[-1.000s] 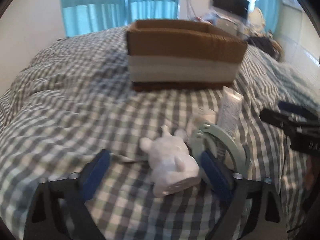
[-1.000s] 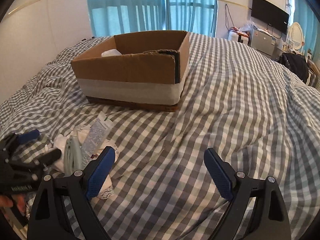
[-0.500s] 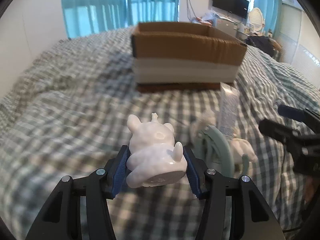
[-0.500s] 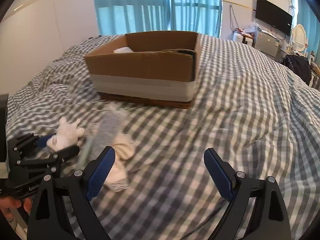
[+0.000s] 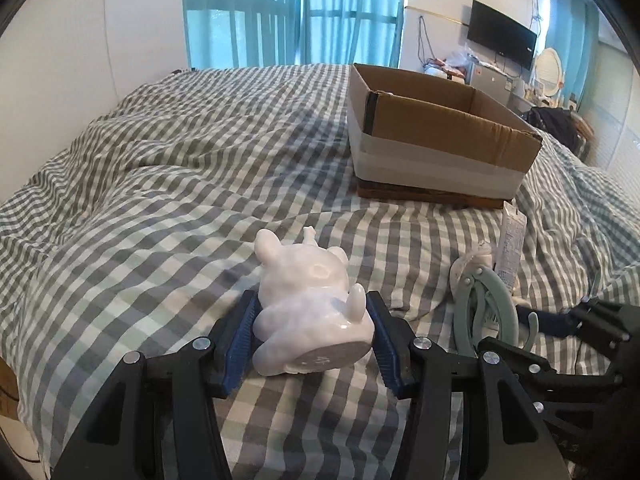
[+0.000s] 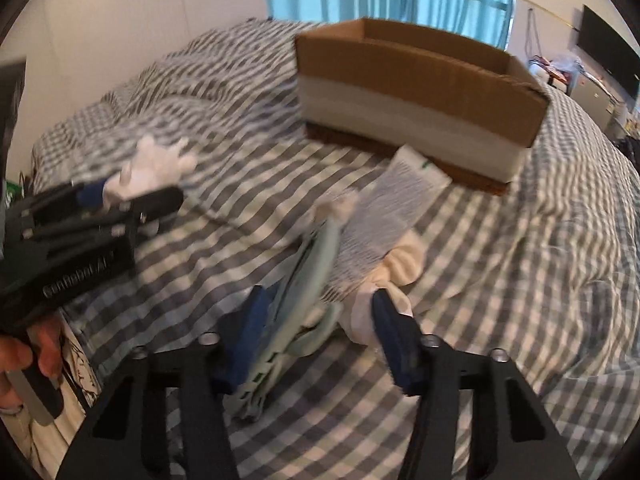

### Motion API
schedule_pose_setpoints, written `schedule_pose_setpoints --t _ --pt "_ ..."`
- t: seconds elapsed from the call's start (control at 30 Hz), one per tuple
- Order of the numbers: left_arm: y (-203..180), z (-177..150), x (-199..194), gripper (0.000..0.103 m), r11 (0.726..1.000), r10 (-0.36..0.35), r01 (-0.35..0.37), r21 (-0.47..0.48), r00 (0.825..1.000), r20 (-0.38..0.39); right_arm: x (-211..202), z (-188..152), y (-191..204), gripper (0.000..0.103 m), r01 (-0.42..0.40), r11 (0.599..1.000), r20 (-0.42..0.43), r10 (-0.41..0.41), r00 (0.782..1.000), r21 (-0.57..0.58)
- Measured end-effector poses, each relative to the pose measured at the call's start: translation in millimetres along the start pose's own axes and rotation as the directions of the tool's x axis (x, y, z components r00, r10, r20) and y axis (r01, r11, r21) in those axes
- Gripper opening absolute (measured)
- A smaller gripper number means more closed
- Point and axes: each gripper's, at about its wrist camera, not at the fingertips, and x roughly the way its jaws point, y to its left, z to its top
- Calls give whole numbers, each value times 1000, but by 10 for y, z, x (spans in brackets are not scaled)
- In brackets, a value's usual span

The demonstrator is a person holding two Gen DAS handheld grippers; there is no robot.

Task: Organize objects
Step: 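Grasp the pale green clip with the right tool, then lower figurine and clip into the box and open both tools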

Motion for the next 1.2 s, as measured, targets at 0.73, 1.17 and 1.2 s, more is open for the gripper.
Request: schedule_pose_setpoints --t 0.73,1.17,1.2 --pt "-241 7 -263 55 999 -54 53 11 998 38 -676 -217 -206 11 -6 999 94 1 996 46" --pt "-475 977 -449 55 987 -159 156 32 975 154 -1309 619 -687 11 21 999 324 -29 946 29" --pt "-510 1083 -440 55 986 -164 160 37 973 164 -1329 712 -733 11 15 1000 335 -23 942 28"
